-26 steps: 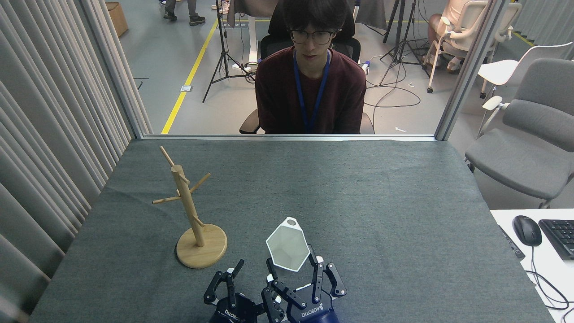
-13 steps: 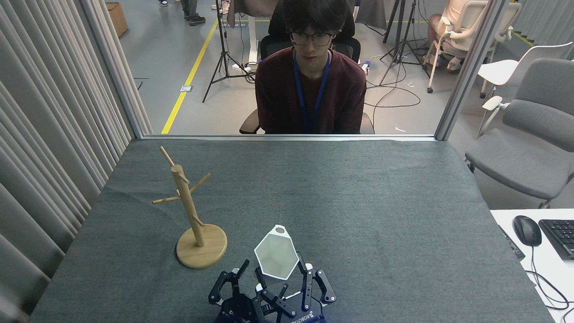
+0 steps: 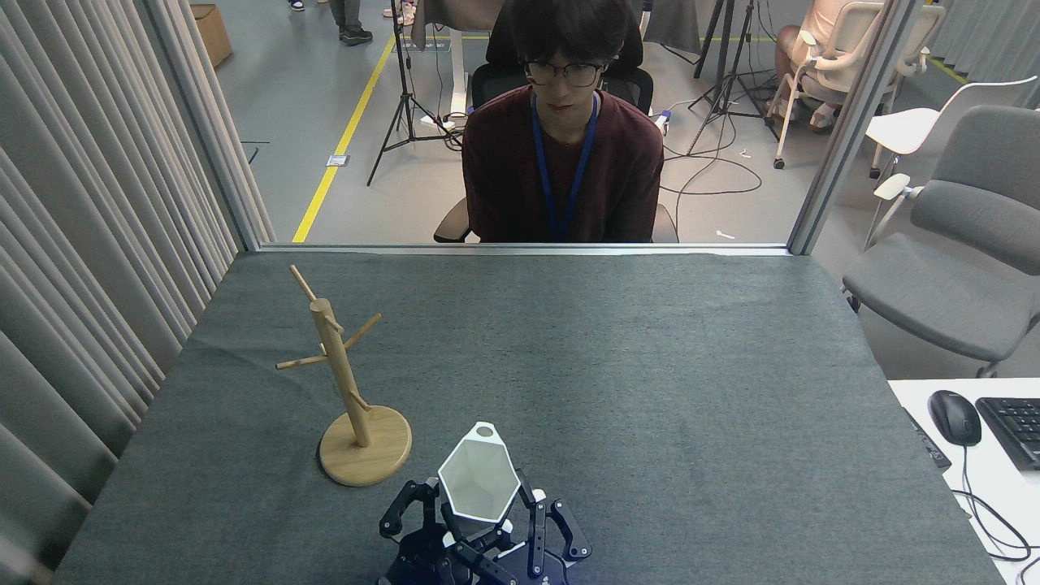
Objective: Hang cup on storage rack
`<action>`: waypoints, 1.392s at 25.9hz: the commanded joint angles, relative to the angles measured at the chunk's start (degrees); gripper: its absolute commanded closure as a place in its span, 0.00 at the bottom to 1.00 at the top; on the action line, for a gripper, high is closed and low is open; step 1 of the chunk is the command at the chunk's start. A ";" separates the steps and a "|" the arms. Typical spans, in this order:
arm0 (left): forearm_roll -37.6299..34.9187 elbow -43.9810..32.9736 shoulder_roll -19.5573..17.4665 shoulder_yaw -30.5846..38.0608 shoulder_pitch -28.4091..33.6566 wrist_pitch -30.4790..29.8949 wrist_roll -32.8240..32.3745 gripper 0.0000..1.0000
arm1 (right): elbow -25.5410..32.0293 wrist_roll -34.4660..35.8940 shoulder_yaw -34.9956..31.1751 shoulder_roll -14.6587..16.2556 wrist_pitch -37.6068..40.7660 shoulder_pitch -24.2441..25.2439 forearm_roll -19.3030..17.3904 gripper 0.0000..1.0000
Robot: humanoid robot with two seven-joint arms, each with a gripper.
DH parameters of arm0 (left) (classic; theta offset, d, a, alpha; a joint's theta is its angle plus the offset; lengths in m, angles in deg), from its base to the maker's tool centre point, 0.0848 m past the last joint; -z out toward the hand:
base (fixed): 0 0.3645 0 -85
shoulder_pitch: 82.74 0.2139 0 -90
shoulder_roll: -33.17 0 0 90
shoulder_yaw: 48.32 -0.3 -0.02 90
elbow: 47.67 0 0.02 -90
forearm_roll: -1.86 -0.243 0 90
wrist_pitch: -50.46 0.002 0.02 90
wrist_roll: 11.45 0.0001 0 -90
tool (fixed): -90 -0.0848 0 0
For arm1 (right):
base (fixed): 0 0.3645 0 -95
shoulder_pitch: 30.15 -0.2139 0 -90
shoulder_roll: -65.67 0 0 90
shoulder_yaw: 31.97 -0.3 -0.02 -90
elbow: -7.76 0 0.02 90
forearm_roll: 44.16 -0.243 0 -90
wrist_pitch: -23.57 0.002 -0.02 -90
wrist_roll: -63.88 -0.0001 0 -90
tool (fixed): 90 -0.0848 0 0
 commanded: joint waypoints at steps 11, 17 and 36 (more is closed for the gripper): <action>-0.04 0.27 0.10 0.13 -0.39 -0.35 0.09 0.48 | 1.62 3.19 0.13 0.00 0.80 0.07 -0.32 0.02; -0.04 1.32 0.01 0.22 -0.39 -0.18 0.36 0.48 | 10.23 5.04 -1.01 -0.35 0.18 -0.28 -4.45 0.02; -12.70 -2.81 -2.19 25.53 -6.45 8.53 4.49 0.47 | -10.24 -2.25 -17.80 4.13 -9.40 -8.45 -7.35 0.02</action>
